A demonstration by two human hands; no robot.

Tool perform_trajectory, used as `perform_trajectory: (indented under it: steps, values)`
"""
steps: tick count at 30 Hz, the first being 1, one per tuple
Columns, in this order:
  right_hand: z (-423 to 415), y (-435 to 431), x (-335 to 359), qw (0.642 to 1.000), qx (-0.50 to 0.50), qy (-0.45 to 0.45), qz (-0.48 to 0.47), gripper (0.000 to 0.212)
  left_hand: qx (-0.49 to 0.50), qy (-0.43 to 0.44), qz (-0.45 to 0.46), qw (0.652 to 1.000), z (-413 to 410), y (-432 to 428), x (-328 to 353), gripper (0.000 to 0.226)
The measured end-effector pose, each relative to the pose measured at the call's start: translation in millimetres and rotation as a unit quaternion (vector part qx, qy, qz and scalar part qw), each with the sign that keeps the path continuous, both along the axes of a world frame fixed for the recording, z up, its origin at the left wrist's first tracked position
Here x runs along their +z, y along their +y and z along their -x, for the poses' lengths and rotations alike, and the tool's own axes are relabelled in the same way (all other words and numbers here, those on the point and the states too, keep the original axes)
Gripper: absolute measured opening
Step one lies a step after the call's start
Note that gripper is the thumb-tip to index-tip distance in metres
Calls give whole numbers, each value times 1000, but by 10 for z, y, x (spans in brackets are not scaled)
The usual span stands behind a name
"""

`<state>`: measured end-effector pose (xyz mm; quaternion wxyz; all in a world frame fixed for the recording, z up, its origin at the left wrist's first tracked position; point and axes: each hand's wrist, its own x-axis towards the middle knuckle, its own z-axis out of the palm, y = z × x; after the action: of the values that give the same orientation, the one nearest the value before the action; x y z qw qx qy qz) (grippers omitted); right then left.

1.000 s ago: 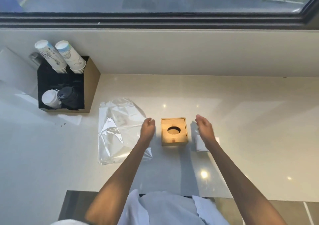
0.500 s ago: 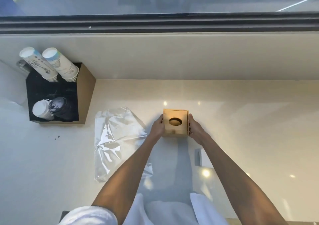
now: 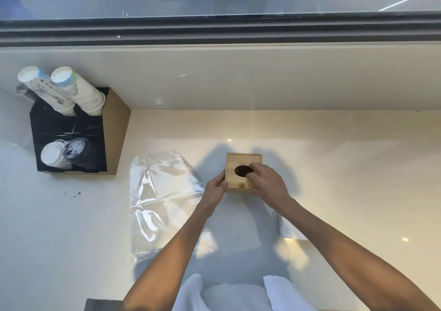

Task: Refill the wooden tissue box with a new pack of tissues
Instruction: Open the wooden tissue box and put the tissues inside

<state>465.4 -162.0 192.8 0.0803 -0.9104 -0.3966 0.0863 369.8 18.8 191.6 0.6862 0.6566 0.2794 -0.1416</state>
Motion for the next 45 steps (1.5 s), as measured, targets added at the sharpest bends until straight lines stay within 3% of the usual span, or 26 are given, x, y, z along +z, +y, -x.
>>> perform_trajectory:
  steps: [3,6,9,11,13,20,23,26,29,31,34,37,40,42,45]
  values:
    - [-74,4,182,999,23,30,29,38,41,16,24,999,-8,-19,-35,50]
    - [-407,5,484,987,43,144,57,46,66,18,39,997,-21,-29,-54,41]
    - [-889,132,748,962,-43,269,-31,31,52,-1,13,999,-28,-35,-66,34]
    - [-1152,246,763,955,-115,257,-93,22,45,-11,-8,999,-61,-39,-86,36]
    - [-1285,354,719,948,-158,263,-89,18,41,-12,-33,999,-92,-49,-103,36]
    - [-1366,370,651,938,-146,307,-71,29,44,26,-85,995,-39,-76,-177,40]
    - [-1054,75,697,889,-250,320,-210,45,140,6,-213,967,85,-232,5,37]
    - [-339,-581,570,809,-421,237,-334,23,170,-44,-305,936,277,-553,165,31]
    - [520,-1274,209,757,-544,240,-270,33,28,-65,-276,958,417,-1029,100,18]
    - [892,-1573,-41,729,-567,283,-258,34,-55,6,-195,979,387,-1365,-15,19]
    - [1088,-1727,-160,738,-513,322,-297,17,-114,79,-74,988,313,-1726,-118,34]
    - [1133,-1762,-221,738,-499,341,-299,24,-118,46,-107,986,321,-1895,-211,35]
    - [1088,-1774,-267,727,-511,341,-305,31,-77,84,-149,982,308,-1943,-251,45]
    - [1066,-1799,-262,721,-510,351,-312,32,-52,119,-123,984,313,-1949,-238,56]
    - [1046,-1860,-290,708,-499,375,-328,43,-43,164,-69,983,337,-1945,-153,51]
